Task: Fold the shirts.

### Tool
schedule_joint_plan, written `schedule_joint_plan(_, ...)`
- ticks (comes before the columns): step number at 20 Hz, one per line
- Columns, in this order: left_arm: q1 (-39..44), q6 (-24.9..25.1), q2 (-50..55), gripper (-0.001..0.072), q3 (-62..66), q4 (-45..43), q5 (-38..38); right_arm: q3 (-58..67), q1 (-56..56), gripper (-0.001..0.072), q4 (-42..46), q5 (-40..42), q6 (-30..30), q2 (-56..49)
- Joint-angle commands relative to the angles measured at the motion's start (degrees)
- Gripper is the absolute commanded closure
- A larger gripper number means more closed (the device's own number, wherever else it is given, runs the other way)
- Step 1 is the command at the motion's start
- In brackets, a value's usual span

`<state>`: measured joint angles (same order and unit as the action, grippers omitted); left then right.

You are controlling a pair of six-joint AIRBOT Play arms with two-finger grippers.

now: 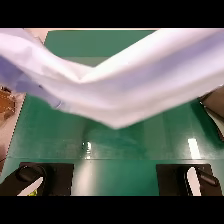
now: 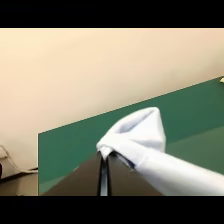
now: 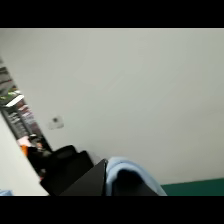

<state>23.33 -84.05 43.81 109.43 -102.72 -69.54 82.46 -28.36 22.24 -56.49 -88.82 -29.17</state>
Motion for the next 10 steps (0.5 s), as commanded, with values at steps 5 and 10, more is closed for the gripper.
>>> schedule_joint_plan(5, 0.0, 6.1, 14.6, 0.0682, -14.5, 16.0, -0.3, -16.3, 8.8, 0.0692, 20.7, -2.6, -6.4, -13.7)
schedule_joint_plan(10, 0.0, 8.5, 33.8, 0.0683, -25.3, 11.5, 14.0, -26.9, 22.4, 0.0692, 22.8, 19.4, -6.7, -32.1)
